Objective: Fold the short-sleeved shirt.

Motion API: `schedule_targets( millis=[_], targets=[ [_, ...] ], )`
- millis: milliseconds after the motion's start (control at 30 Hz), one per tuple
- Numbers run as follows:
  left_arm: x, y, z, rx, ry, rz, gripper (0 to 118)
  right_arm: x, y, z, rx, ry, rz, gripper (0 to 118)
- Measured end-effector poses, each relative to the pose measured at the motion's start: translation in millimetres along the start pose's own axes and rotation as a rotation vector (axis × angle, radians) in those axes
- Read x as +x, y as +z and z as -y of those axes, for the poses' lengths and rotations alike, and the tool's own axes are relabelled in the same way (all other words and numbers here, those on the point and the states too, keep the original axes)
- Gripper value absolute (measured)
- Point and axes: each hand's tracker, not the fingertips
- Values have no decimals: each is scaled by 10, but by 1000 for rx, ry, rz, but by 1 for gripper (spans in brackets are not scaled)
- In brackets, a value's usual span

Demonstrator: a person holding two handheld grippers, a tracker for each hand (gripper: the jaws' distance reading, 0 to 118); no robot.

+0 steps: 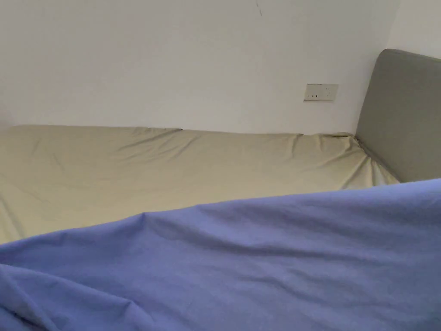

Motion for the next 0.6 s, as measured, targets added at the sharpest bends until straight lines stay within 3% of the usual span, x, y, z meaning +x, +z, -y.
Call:
schedule_targets(
  millis=[300,433,600],
  targets=[
    [-210,85,-112,60,75,-12,5,162,138,-167,15,-41,24,5],
    [-244,-471,-131,23,178,103,5,290,-369,-5,-55,-49,25,5],
    [-167,-1618,-274,-28,276,212,5,470,-1404,331,-176,-81,13,5]
  ],
)
